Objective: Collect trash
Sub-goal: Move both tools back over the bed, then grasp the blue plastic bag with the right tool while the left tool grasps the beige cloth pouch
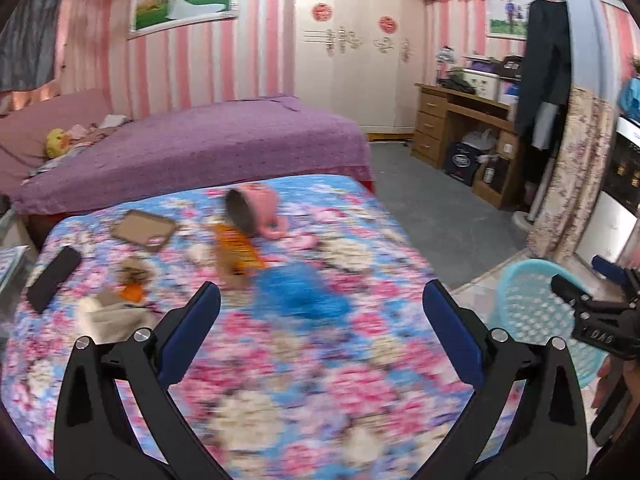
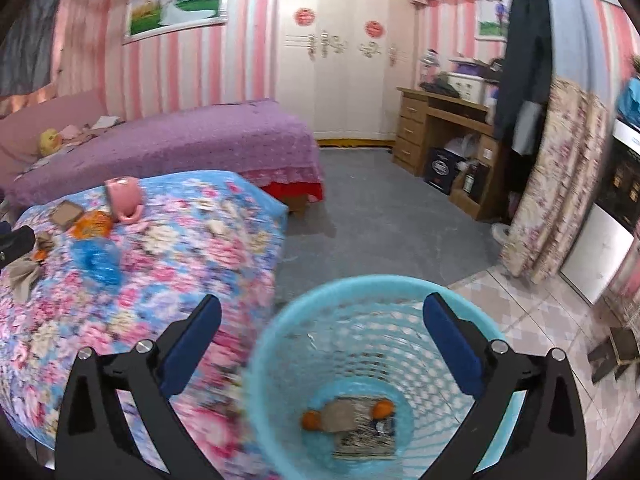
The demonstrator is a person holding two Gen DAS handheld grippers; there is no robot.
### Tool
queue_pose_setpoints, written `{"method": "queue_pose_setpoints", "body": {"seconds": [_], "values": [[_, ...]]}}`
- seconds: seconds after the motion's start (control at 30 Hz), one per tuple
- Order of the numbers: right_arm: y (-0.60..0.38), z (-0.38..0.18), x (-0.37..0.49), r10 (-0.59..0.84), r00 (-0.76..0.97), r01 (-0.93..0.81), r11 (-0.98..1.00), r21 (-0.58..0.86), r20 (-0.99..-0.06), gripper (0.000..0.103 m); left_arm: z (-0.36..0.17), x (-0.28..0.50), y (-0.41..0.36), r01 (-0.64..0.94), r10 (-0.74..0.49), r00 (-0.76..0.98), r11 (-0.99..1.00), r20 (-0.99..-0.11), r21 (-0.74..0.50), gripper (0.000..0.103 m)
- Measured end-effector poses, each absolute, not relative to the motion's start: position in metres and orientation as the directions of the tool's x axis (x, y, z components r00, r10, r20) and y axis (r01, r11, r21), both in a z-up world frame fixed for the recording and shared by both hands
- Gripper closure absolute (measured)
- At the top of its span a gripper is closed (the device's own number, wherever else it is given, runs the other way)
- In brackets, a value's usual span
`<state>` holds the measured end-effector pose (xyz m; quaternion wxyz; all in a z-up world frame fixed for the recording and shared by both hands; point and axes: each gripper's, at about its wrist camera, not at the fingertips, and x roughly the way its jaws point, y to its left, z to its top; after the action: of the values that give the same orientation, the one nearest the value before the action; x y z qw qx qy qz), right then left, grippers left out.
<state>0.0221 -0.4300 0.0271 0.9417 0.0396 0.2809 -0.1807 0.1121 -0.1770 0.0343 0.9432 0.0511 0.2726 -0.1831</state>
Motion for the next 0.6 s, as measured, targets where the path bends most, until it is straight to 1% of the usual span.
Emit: {"method": "queue_pose_setpoints", "body": {"seconds": [0.17,0.3,0.43,0.5,0.6], "values": [[-0.383,0.025,0.057,-0.239,0.805,0.275,0.961,-0.014,-0.544,0.004,0.027,0.137,-0.117,0.284,-0.237,0.8,0.959,-0.552,0.0,0.005],[-0.338,0.011,0.092,-0.157,0.81,0.188,0.982,-0.003,-0.565,0.004,0.01,0.159,-0.068,0.207,-0.173,0.794,0.978,-0.583,-0.009,0.005],[-0.298,0.002,0.118,-0.118,0.808,0.113,0.993,-0.045,-0.577,0.004,-0.006,0.17,-0.035,0.145,-0.133,0.789,0.989,-0.6,-0.03,0.005],[-0.283,0.0,0.129,-0.113,0.808,0.09,0.994,-0.069,-0.578,0.004,-0.016,0.172,-0.022,0.127,-0.111,0.788,0.992,-0.605,-0.016,0.005],[-0.268,-0.007,0.151,-0.078,0.799,0.059,0.997,-0.052,-0.596,0.004,-0.031,0.177,-0.009,0.12,-0.09,0.764,0.993,-0.639,0.003,0.005]]}}
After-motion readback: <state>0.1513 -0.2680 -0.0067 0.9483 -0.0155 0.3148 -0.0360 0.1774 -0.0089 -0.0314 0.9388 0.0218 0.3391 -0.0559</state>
